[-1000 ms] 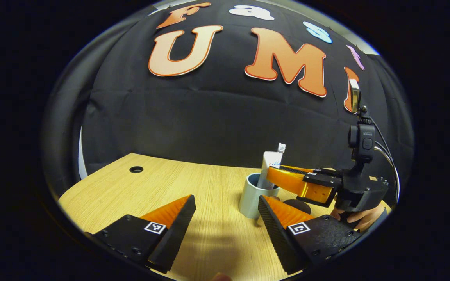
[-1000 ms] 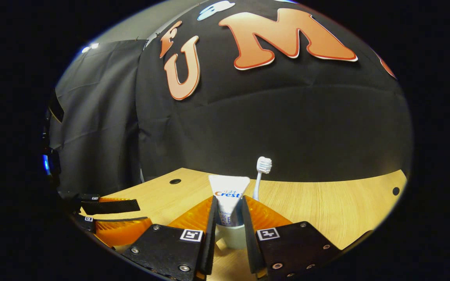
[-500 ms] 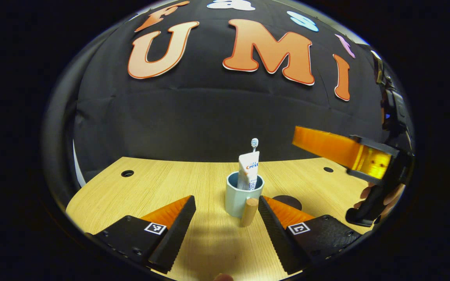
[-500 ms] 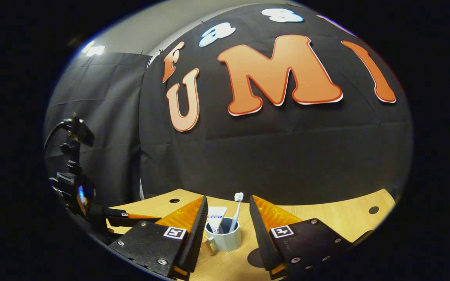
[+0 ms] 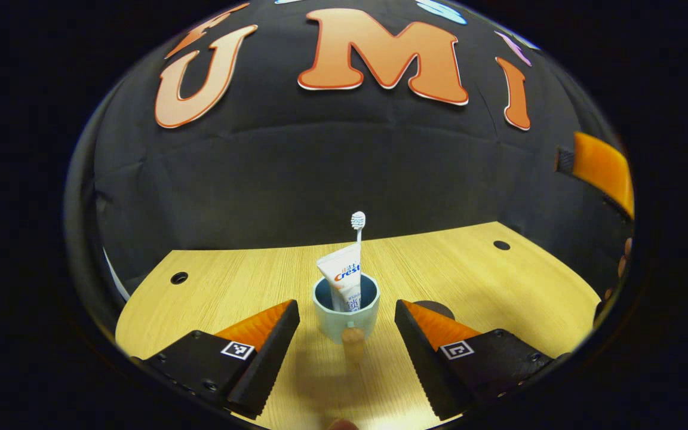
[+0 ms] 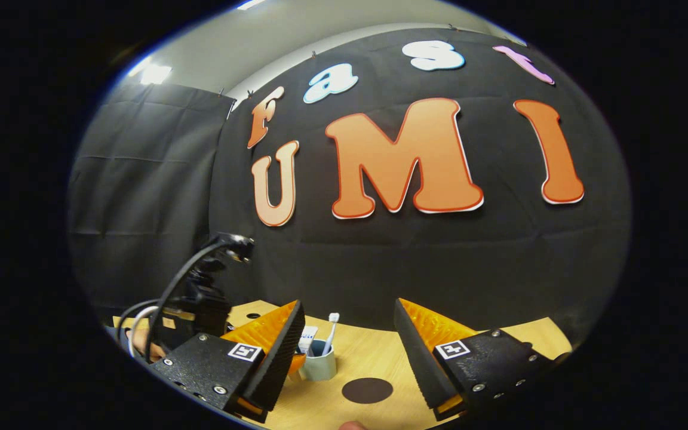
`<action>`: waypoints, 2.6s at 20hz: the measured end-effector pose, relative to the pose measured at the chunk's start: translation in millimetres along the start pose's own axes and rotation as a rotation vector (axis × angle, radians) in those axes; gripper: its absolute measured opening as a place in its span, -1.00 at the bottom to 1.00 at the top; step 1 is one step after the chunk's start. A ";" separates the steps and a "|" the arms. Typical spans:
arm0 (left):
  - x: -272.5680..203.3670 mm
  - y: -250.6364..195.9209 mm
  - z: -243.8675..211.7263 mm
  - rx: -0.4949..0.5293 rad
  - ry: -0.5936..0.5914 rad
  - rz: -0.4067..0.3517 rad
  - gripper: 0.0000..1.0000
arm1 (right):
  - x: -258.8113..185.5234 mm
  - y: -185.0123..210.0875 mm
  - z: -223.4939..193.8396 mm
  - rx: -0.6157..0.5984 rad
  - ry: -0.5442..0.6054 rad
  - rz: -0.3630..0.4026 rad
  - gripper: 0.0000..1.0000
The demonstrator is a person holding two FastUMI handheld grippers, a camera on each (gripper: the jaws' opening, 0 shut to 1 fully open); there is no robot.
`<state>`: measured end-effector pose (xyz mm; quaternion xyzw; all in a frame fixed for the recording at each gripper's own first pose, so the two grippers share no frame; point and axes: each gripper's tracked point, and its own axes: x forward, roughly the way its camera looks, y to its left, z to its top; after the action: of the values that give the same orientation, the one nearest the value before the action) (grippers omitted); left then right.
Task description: Put the toothbrush and toothpaste on the desktop into the cup, then pick up the cup and place it on the coaster on the desktop.
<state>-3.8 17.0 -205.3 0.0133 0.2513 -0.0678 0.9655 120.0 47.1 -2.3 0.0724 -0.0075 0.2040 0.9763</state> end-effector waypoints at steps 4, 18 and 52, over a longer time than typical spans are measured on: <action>9.0 -0.7 -0.2 -0.009 0.105 -0.001 0.92 | -21.4 -19.7 29.2 -0.014 -0.033 -0.048 0.93; 45.5 5.6 -20.5 -0.080 0.492 -0.049 0.93 | -64.3 -27.4 72.7 -0.098 -0.049 -0.069 0.87; 59.4 6.6 -60.5 -0.133 0.602 0.024 -0.51 | -100.5 -30.0 34.4 -0.062 0.010 -0.087 0.92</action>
<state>19.2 19.7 -287.1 -0.0275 0.5295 -0.0326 0.8472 40.3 -25.0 23.2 0.0413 -0.0056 0.1612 0.9860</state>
